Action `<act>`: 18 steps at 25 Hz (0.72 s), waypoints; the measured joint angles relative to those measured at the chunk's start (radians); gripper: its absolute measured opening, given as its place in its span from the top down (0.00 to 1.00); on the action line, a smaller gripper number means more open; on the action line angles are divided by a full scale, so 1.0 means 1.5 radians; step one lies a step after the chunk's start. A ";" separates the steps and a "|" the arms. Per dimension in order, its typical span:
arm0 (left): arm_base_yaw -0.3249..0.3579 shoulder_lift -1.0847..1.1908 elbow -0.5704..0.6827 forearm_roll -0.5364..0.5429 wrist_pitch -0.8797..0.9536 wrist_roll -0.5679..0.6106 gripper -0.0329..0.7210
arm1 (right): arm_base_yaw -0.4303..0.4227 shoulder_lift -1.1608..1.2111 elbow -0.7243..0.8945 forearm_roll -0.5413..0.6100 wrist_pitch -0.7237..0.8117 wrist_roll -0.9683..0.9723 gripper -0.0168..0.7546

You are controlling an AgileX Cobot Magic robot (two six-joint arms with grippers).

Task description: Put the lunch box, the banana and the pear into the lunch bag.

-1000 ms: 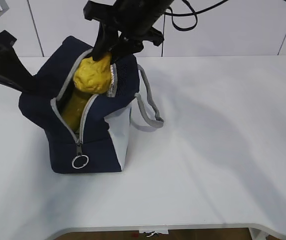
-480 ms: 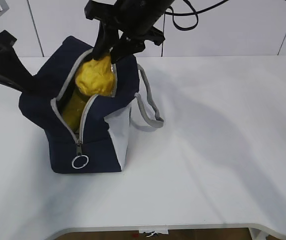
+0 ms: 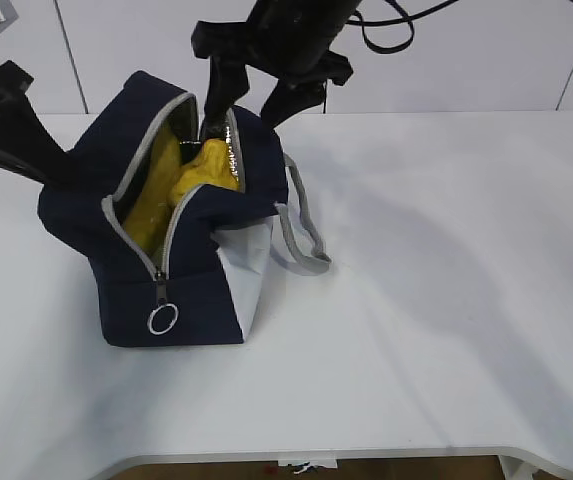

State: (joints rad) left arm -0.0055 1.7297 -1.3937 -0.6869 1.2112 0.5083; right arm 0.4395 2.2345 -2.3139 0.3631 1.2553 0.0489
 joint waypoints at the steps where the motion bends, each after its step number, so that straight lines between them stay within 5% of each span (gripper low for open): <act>1: 0.000 0.000 0.000 0.000 0.000 0.000 0.94 | -0.001 0.000 0.000 -0.028 0.000 0.004 0.31; 7: 0.000 0.000 0.000 0.001 0.000 0.000 0.94 | -0.019 0.000 0.000 -0.127 0.000 0.040 0.31; 18: 0.000 0.000 0.000 0.005 0.000 0.000 0.94 | -0.038 0.000 0.108 -0.063 -0.002 0.049 0.31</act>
State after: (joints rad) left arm -0.0055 1.7297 -1.3937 -0.6795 1.2112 0.5083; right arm 0.3827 2.2345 -2.1521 0.2687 1.2521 0.1228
